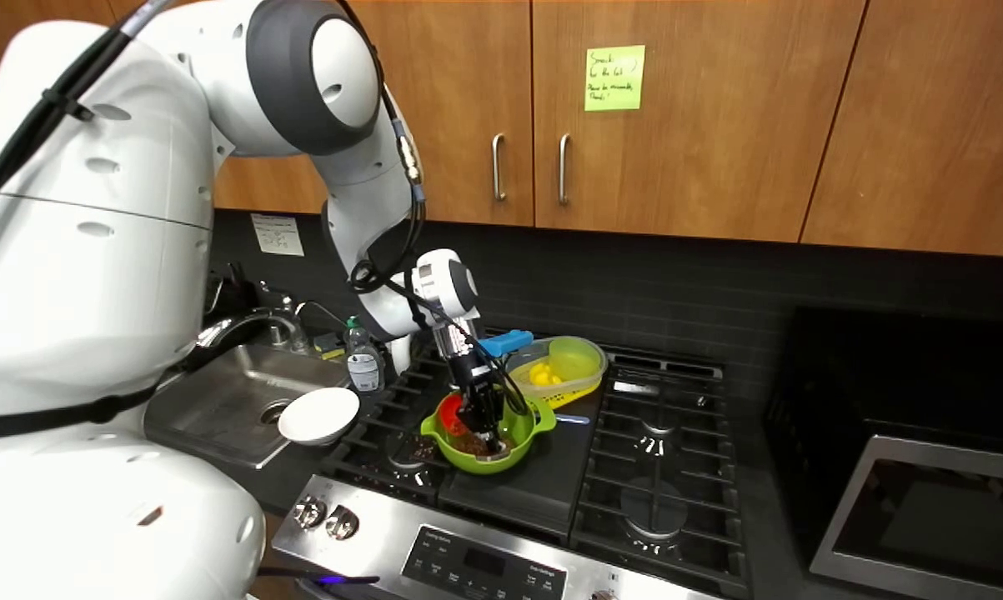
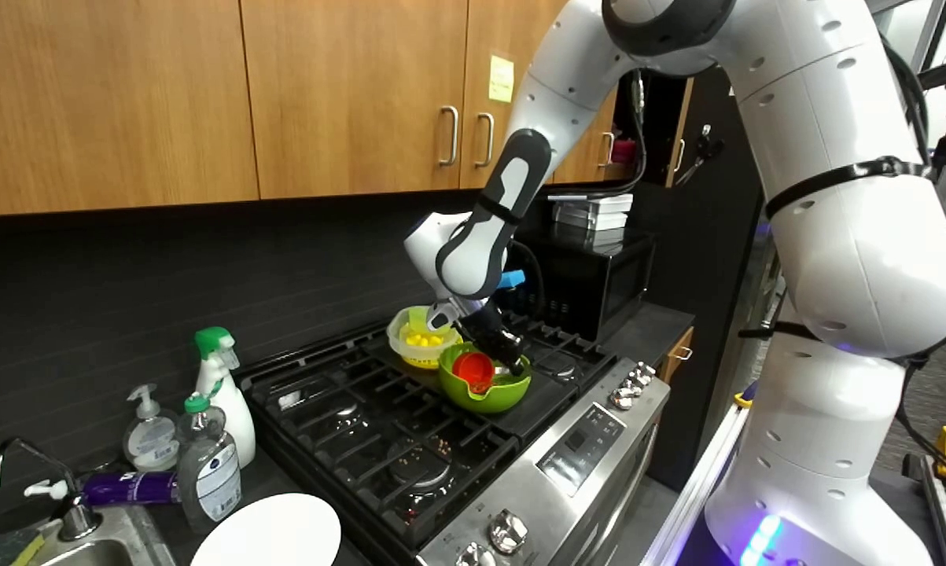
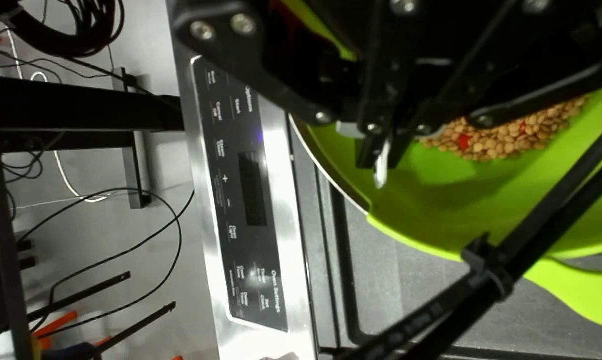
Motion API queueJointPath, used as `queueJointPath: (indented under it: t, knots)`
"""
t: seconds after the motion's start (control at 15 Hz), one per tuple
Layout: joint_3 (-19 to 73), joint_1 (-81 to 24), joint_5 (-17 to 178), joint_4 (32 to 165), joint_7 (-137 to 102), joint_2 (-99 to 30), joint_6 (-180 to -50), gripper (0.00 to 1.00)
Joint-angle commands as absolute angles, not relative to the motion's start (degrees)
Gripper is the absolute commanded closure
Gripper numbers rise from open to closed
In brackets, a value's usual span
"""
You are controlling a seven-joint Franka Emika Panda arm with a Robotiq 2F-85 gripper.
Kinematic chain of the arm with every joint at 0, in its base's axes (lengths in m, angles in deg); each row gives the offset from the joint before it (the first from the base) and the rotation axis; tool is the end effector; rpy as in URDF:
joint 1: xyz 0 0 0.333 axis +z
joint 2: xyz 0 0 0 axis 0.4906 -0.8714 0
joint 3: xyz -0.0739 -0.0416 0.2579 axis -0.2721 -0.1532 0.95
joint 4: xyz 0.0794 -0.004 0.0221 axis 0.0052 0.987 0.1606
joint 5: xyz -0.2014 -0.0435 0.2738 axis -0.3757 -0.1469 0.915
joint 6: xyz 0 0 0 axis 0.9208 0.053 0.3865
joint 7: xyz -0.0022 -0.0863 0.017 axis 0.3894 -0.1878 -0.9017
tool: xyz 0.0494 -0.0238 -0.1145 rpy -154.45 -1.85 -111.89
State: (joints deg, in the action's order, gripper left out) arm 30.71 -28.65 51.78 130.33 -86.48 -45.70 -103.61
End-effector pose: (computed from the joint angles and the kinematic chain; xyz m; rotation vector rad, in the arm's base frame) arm 0.4537 -0.0270 0.1331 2.1012 2.0530 -0.9237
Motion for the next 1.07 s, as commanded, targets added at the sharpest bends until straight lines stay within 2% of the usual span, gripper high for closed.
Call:
queueJointPath:
  t: [0.0, 0.2, 0.67, 1.0]
  knots:
    - [31.5, -28.4, 50.4, 130.5, -86.4, -45.2, -101.5, 0.99]
    - [31.7, -28.2, 50.0, 130.3, -86.1, -45.6, -100.6, 0.99]
    - [30.6, -29.1, 48.3, 133.0, -80.8, -41.6, -107.6, 0.99]
    - [30.5, -28.9, 45.6, 133.9, -79.1, -39.8, -106.1, 0.99]
